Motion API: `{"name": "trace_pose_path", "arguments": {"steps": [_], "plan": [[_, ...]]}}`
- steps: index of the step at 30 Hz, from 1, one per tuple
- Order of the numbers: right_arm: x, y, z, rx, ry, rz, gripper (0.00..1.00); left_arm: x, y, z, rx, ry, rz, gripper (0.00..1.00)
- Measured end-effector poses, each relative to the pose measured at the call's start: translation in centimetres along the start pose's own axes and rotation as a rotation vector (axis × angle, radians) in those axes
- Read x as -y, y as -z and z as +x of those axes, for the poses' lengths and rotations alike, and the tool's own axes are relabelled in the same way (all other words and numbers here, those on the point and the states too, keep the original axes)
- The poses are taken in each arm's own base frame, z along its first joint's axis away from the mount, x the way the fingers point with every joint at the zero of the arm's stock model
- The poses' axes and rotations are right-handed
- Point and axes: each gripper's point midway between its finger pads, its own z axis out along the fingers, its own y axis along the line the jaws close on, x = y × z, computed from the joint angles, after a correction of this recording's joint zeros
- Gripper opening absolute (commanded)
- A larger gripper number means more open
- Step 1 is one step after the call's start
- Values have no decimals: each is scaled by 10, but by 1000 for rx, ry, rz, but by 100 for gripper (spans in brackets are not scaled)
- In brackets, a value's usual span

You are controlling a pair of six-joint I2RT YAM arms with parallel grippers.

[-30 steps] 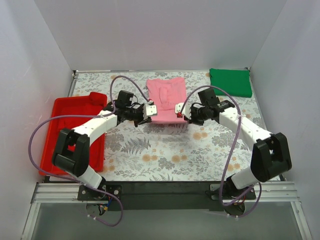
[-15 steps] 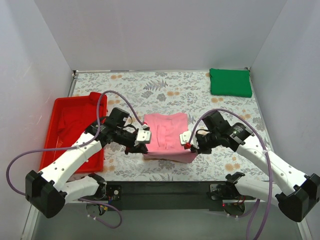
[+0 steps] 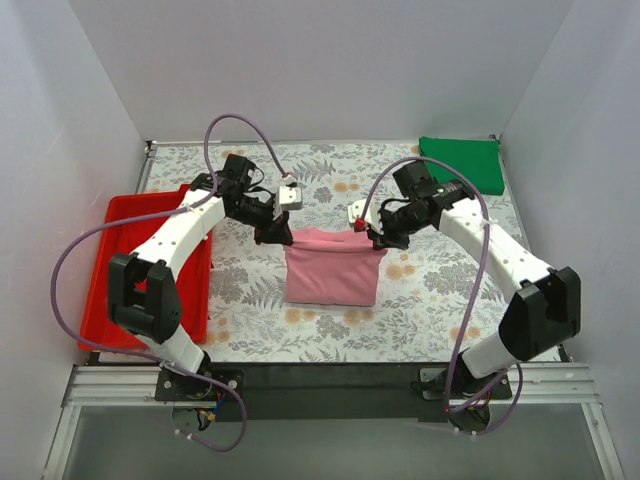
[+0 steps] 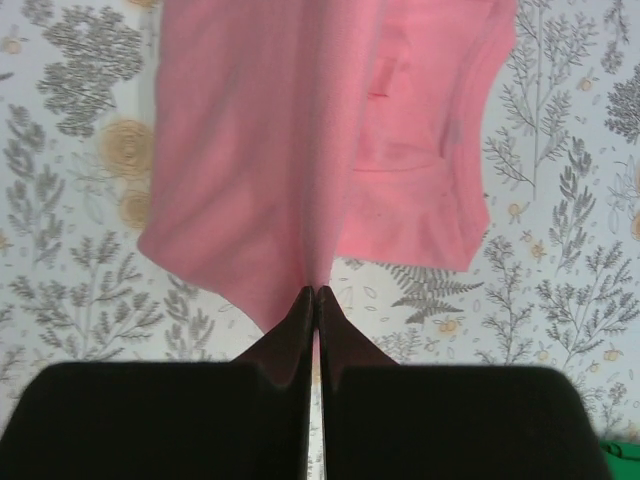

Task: Fold and stack the t-shirts
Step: Fold the tshirt

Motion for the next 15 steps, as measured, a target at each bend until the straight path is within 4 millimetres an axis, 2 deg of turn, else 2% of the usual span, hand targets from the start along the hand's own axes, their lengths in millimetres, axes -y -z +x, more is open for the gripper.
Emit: {"name": "trace_pose_path", "arguments": {"steps": [7,15], "plan": [[62,-22,28,-25,7,-10,1,-62,-10,8,7,13,-22,0],[109,-62,58,-34,6,-53,1,-117,-30,49,5,82,-45,0]]}}
